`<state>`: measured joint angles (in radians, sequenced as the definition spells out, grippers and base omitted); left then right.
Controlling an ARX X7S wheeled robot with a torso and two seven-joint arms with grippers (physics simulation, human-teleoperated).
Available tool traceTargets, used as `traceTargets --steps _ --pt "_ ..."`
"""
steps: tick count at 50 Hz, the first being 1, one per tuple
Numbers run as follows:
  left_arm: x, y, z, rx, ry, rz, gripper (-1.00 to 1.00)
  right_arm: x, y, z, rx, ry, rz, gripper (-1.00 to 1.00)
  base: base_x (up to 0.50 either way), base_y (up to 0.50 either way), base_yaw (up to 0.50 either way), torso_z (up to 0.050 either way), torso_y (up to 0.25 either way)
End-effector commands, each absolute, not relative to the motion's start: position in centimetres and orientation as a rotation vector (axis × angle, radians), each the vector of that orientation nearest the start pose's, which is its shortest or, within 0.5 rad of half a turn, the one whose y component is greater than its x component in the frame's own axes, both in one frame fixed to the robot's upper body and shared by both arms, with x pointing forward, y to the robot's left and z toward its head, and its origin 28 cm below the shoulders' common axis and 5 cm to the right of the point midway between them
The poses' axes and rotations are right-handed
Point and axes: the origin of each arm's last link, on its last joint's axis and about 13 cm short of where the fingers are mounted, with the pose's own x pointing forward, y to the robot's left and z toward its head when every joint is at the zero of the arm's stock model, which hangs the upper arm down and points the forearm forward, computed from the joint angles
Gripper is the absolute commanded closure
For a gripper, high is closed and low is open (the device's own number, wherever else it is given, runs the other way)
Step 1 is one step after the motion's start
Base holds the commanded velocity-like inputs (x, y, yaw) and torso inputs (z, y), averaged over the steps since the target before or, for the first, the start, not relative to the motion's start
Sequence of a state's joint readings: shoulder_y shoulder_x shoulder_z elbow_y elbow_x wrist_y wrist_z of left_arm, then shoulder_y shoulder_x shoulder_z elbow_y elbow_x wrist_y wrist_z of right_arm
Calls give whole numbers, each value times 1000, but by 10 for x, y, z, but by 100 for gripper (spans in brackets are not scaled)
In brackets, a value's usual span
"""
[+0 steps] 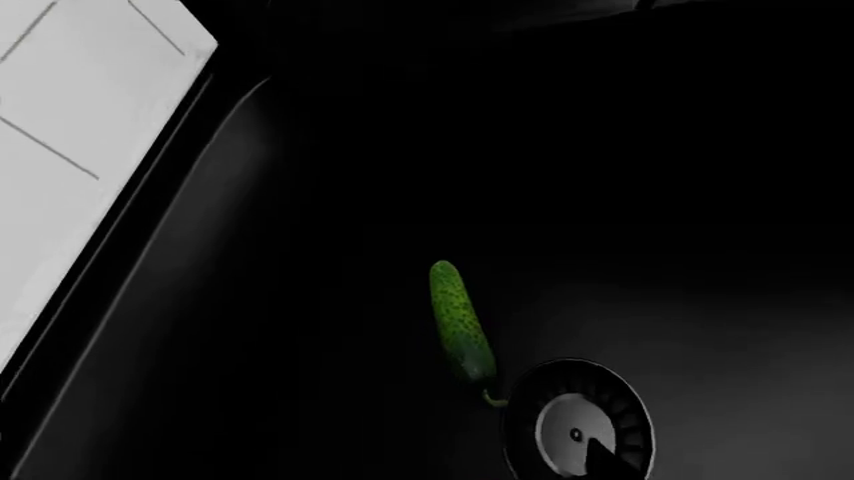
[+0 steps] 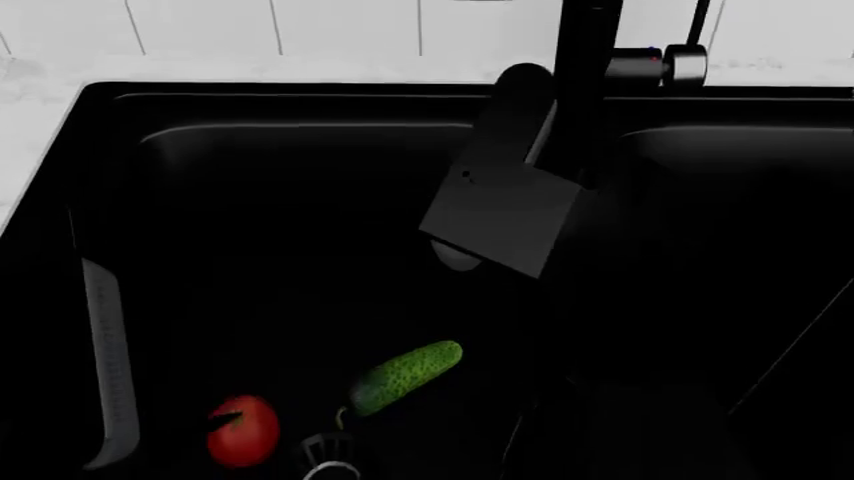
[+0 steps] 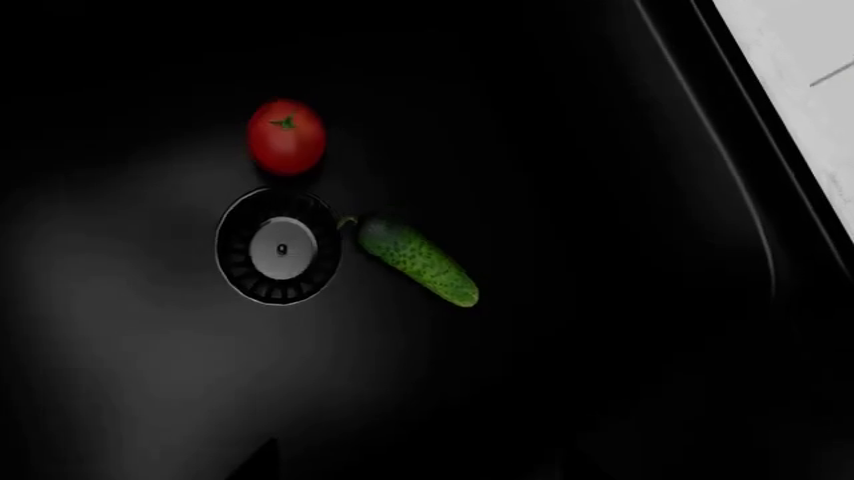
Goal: Pick the vegetables from the sink and place them on the cutting board.
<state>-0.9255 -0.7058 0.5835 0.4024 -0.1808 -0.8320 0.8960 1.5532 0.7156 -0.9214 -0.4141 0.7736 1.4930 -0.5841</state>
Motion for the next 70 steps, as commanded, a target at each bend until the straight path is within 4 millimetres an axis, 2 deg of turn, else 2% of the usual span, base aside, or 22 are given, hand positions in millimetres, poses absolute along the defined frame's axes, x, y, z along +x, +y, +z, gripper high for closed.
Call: traceTargets --steps 1,8,10,13,18,23,26,41,48,70 --pt "291 266 261 865 151 -1031 -100 277 -131 358 -851 445 846 -100 25 0 3 -5 -250" --pt "295 261 270 931 169 -1058 -100 280 -131 368 -884 446 836 -100 26 0 3 -5 -250" --pt "299 259 276 947 217 -1051 -100 279 -130 371 -893 451 840 -100 28 0 0 0 0" --pt "307 255 288 986 174 -1035 -100 281 -127 372 -908 454 833 -100 27 0 3 0 0" --pt "317 250 288 1079 214 -1034 -100 281 -126 372 -946 458 842 -100 27 0 2 0 0" --pt "327 244 290 1091 282 -1042 -100 284 -127 383 -955 434 818 -100 28 0 2 0 0" --pt "332 239 290 1092 315 -1058 -100 284 -127 382 -952 429 813 -100 28 0 1 0 0" --pt "337 229 269 1135 485 -1183 -100 283 -127 381 -960 435 812 -100 28 0 3 0 0" --pt "346 225 265 1175 541 -1193 -100 281 -129 378 -954 437 816 -100 29 0 4 0 0" --pt "364 213 237 1216 614 -1200 -100 277 -132 367 -936 440 832 -100 29 0 4 0 0"
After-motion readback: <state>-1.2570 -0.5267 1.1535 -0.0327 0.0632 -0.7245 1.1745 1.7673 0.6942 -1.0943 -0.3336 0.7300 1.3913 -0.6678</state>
